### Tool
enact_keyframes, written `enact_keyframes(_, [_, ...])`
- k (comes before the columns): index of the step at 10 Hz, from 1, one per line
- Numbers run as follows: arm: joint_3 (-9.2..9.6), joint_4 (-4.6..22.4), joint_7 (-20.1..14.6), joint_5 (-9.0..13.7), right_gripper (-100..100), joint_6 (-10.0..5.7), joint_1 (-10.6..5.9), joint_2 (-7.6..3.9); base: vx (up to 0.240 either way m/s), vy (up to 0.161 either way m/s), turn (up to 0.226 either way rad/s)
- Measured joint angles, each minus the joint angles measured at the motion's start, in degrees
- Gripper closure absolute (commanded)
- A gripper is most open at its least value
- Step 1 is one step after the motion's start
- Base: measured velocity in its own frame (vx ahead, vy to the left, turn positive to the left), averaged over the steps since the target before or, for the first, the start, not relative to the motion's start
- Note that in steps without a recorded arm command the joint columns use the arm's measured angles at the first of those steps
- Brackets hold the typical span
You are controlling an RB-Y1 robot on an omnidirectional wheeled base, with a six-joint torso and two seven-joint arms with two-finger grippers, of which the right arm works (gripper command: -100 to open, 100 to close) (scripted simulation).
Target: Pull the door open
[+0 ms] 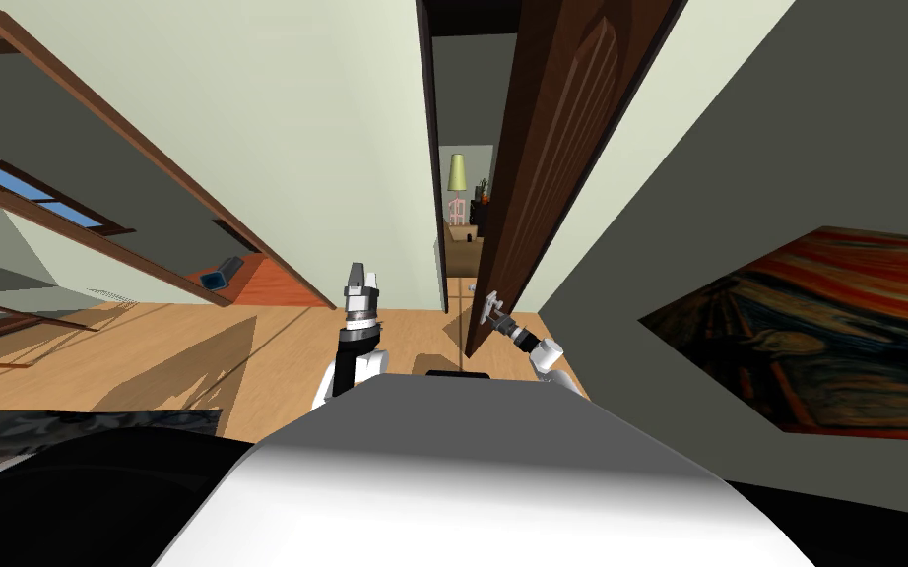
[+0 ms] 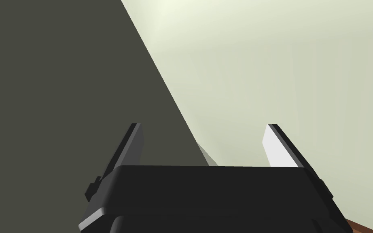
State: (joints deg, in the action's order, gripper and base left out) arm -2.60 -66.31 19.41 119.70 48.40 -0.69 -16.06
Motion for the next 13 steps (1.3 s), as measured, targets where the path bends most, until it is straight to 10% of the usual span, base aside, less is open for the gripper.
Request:
enact_keyframes(12, [-0.52,1.58,-2.65,-0.71,-100,-1.38,-2.94,-1.23,0.001,-0.002,0.020])
enact_keyframes(13, [-0.18,1.59,-2.86,-0.84,100,-1.27,-2.66,-1.10,-0.003,0.008,-0.009])
